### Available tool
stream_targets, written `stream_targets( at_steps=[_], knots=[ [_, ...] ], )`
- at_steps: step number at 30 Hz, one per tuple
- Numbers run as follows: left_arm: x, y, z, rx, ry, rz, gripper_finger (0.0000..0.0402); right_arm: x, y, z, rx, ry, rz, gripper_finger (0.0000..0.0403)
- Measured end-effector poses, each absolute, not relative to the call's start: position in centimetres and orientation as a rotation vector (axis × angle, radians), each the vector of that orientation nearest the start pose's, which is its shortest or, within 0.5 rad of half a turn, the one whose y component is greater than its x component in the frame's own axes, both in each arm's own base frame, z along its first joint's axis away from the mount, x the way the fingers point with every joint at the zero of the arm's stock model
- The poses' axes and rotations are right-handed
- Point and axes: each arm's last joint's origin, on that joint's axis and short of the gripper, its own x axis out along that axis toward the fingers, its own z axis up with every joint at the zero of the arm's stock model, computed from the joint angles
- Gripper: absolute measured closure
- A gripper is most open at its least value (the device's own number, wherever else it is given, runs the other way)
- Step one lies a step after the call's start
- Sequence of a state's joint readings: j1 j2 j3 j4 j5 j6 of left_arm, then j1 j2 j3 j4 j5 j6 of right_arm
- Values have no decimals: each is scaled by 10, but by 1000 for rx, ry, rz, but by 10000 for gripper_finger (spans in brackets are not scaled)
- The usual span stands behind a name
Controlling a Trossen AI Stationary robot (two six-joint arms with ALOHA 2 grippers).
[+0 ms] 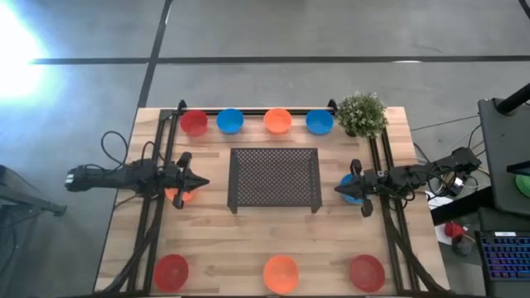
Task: Pick & Place Mini bowls
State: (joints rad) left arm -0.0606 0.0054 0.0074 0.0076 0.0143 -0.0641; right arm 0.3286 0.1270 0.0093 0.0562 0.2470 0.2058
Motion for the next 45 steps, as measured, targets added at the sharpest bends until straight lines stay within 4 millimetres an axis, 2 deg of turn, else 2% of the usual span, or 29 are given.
stream_targets(
  at_steps=[16,23,28,36,45],
  knots=[
    [97,-6,166,-64,-7,-75,402,101,27,164,204,49,94,394],
    [97,-6,166,-64,-7,-75,402,99,27,188,255,-196,117,394],
    [97,-6,166,-64,-8,-75,402,95,24,201,190,-339,72,394],
    [97,-6,166,-64,-7,-75,402,93,19,207,84,-391,-102,394],
    [97,-6,168,-64,-25,-77,402,91,19,210,61,-430,-116,394]
  ],
)
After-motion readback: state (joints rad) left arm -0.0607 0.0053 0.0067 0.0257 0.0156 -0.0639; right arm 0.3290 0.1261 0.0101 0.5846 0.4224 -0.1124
